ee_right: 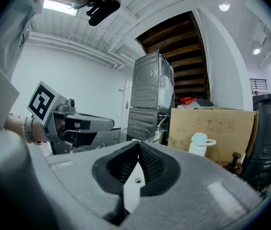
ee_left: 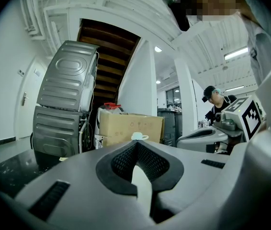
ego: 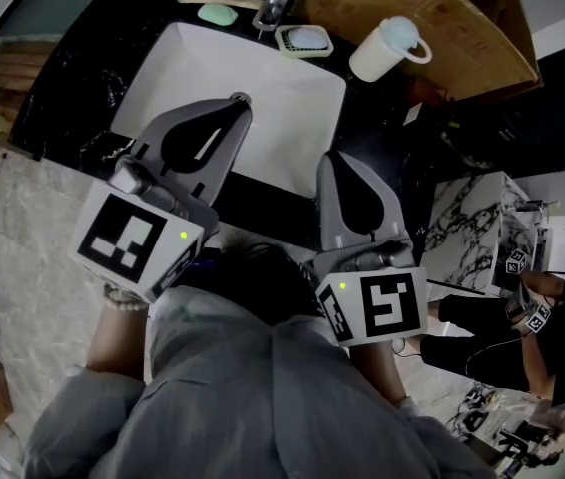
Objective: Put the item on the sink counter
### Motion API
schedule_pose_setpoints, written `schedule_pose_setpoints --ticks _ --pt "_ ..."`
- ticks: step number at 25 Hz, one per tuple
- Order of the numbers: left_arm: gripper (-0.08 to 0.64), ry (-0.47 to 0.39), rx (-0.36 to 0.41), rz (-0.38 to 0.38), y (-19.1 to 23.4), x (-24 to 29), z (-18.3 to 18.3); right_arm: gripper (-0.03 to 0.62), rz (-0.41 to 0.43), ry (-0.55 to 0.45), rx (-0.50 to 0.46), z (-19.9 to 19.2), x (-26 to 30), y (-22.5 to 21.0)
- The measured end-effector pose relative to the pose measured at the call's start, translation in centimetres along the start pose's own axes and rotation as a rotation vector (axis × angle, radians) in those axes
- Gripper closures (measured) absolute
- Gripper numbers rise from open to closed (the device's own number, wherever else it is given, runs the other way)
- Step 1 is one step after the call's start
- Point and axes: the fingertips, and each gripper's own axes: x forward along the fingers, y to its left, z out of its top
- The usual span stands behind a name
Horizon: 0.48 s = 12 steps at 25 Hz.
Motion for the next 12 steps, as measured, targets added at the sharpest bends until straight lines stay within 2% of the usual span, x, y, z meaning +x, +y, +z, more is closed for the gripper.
schedule_pose_setpoints --ticks 4,7,12 --pt "0.554 0.012 0.024 -0.008 0.21 -0.1 -0.48 0.595 -0.005 -0.005 -0.001 0.09 -0.03 -0.04" --pt "0.554 0.001 -0.007 -0.005 -0.03 0.15 -0.14 0.595 -0.013 -0.006 0.001 0.07 -0.06 -0.21" --pt "0.554 -0.002 -0.012 -0.01 -0.19 0.33 -0.13 0.595 -0.01 0.0 0.001 -0.09 -0.12 -0.32"
